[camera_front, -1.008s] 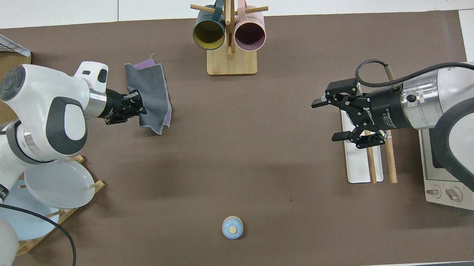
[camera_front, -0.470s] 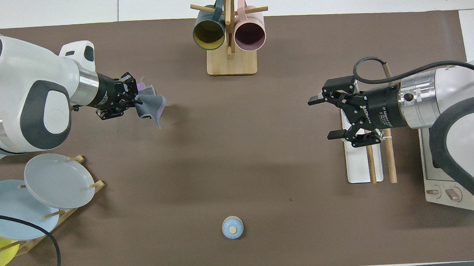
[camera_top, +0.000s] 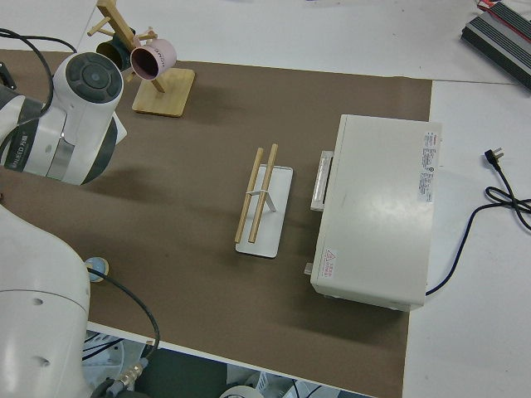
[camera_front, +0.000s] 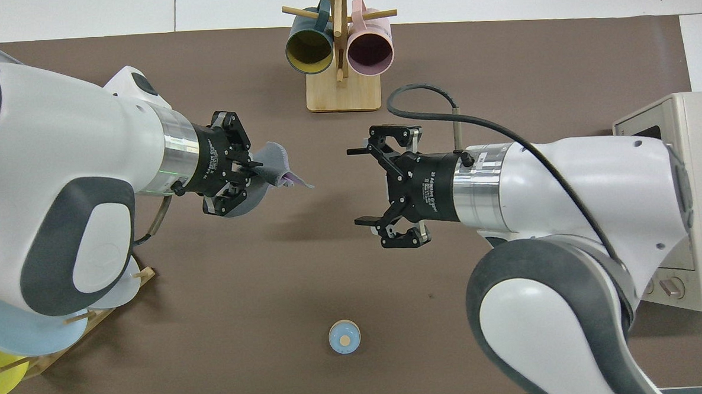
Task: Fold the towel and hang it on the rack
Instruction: 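Carry the towel toward the right gripper while the right gripper approaches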
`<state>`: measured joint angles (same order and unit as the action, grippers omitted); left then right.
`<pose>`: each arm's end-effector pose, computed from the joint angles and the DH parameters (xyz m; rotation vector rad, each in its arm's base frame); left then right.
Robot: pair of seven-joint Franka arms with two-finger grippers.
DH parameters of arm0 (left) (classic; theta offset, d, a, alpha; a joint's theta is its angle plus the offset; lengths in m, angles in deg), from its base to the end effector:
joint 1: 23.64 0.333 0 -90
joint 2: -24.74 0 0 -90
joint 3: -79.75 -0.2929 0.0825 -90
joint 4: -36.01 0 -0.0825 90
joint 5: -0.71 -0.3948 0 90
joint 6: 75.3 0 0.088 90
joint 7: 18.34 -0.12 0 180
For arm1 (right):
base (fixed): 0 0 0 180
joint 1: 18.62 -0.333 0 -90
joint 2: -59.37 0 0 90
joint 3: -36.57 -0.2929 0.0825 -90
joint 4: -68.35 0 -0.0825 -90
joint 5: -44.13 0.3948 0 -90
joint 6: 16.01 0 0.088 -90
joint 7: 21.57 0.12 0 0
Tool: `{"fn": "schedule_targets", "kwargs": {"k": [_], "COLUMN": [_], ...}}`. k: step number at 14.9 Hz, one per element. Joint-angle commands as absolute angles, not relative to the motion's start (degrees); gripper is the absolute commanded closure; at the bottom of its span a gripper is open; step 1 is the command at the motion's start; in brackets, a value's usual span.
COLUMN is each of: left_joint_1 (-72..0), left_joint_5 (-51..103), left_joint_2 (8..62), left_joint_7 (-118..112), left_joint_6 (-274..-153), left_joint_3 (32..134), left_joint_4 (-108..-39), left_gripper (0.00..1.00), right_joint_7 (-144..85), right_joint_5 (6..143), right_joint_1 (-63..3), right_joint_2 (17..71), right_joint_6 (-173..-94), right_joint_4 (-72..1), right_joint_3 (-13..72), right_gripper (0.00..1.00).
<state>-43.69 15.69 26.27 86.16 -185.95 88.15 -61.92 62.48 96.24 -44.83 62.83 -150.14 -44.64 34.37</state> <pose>0.5208 -0.3051 0.5424 2.1849 1.8335 -0.2270 0.5160 0.3019 0.5126 -1.7187 1.5796 0.5213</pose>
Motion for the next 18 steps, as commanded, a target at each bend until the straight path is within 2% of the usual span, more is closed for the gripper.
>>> {"fn": "schedule_targets", "kwargs": {"k": [1, 4, 10, 14, 15, 16, 17, 18], "left_joint_1": [-45.7, -46.49, -46.58, -46.58, -46.67, -46.93, -47.11, -47.11], "left_joint_5": [15.74, 16.7, 16.7, 16.7, 16.7, 16.7, 16.7, 16.7], "left_joint_2": [24.91, 24.65, 24.65, 24.65, 24.65, 24.56, 24.56, 24.56], "left_joint_7": [94.49, 99.5, 102.6, 104.0, 104.09, 104.44, 104.71, 104.8], "left_joint_6": [-189.37, -190.44, -190.97, -190.97, -190.97, -190.88, -190.88, -190.88], "left_joint_3": [88.01, 88.01, 88.01, 88.1, 88.1, 88.1, 88.1, 88.1], "left_joint_4": [-64.36, -64.71, -64.8, -64.8, -64.8, -64.8, -64.8, -64.8], "left_gripper": [1.0, 1.0, 1.0, 1.0, 1.0, 1.0, 1.0, 1.0], "right_joint_7": [64.21, 64.74, 59.04, 56.92, 56.92, 56.83, 56.92, 57.01], "right_joint_5": [99.85, 100.21, 99.95, 99.95, 99.95, 100.03, 100.29, 100.3], "right_joint_1": [-45.77, -50.6, -51.05, -51.4, -52.1, -52.28, -52.2, -52.28], "right_joint_2": [61.84, 60.09, 57.88, 54.02, 53.66, 53.57, 53.49, 53.48], "right_joint_6": [-153.02, -159.25, -161.38, -165.32, -166.38, -166.48, -166.48, -166.48], "right_joint_4": [-44.94, -44.85, -44.77, -42.92, -42.92, -42.92, -42.66, -42.48], "right_joint_3": [34.54, 34.54, 34.54, 34.54, 34.54, 34.54, 34.54, 34.54], "right_gripper": [0.0, 0.0, 0.0, 0.0, 0.03, 0.26, 0.54, 0.74]}}
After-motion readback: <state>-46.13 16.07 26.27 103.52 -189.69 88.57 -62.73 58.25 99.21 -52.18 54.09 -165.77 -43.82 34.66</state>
